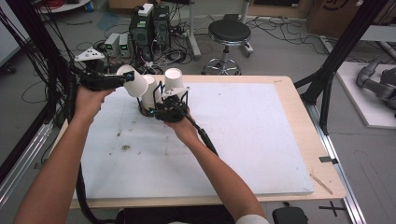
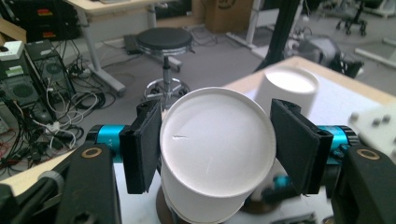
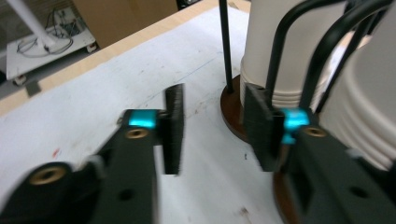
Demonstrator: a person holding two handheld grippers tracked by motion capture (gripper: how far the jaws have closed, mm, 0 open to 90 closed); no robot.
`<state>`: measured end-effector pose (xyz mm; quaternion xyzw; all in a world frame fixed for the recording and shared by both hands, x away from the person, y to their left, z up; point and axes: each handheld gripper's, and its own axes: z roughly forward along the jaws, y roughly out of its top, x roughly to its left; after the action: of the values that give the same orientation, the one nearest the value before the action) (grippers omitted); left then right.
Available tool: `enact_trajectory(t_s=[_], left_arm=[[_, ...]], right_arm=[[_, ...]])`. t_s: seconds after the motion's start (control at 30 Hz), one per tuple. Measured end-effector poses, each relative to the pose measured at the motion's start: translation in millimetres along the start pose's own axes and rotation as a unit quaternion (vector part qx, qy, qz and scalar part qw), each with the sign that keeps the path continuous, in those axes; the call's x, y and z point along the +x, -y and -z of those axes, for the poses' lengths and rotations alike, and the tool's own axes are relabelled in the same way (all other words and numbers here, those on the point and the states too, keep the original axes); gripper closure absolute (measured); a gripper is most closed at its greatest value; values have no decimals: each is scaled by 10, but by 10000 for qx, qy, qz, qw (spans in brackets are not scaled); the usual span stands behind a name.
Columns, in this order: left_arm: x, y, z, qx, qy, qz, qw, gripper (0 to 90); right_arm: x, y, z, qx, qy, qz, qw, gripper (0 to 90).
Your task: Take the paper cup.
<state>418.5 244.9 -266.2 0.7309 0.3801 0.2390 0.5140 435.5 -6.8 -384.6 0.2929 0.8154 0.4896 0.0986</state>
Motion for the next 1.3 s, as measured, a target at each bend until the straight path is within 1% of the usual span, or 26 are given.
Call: enact_trajectory(t_s=[0.03,0.13,0.17,0.23,0.27,0.33,0.4,0.43,0.47,0.5,0.57,0.63,0.73,0.8,0.87,0.97,1.03,1.17,1.2,1.23,1.3], left_arm=[[-38,21,25,-1,41,-3,10000,363],[-134,110,73,-25,187,104,9998,362],[-164,143,80,-22,221,112,9997,362],[-230,202,88,-46,308,105,9995,363],[-265,226,91,-54,342,86,9994,363],[-344,271,89,-98,428,109,9990,363],[-429,306,71,-61,515,72,9986,363],[-473,320,58,-46,571,69,9983,363],[-514,331,41,-32,628,58,9980,362],[-559,340,23,-26,668,41,9978,362],[-635,354,-19,-6,759,25,9971,362],[-695,368,-71,-15,831,37,9965,362],[-765,382,-126,-74,923,66,9957,362],[-822,391,-150,-124,984,72,9950,362],[-888,400,-180,-165,1068,62,9941,362],[-972,408,-220,-259,1167,48,9928,362],[-1009,413,-250,-296,1219,64,9921,362],[-1052,426,-296,-284,1257,67,9916,362],[-1075,435,-308,-268,1262,62,9916,361],[-1080,437,-310,-254,1258,42,9917,361],[-1090,445,-312,-253,1231,69,9920,362]], right_arm=[[-4,8,62,-2,-64,73,10000,530],[-53,55,253,29,-227,303,9993,452],[-76,74,322,77,-248,353,9990,416],[-134,111,464,186,-346,422,9983,389],[-169,133,538,198,-363,468,9980,371],[-242,190,697,101,-380,437,9983,356],[-328,259,851,1,-396,344,9986,318],[-370,302,929,-33,-393,329,9987,307],[-409,342,1004,-13,-323,308,9990,268],[-452,383,1077,-3,-265,315,9992,250],[-538,470,1228,-80,-233,275,9993,246],[-610,545,1365,-96,-131,332,9993,228],[-697,642,1531,-135,-57,368,9992,219],[-735,692,1620,-113,19,451,9989,219],[-767,737,1696,-65,117,615,9980,219],[-809,797,1792,-90,253,701,9972,219],[-831,828,1827,-116,294,675,9972,219],[-861,861,1858,-126,292,598,9977,219],[-870,872,1865,-161,279,603,9977,218],[-875,881,1870,-143,248,585,9979,219],[-883,899,1878,-85,161,531,9984,219]])
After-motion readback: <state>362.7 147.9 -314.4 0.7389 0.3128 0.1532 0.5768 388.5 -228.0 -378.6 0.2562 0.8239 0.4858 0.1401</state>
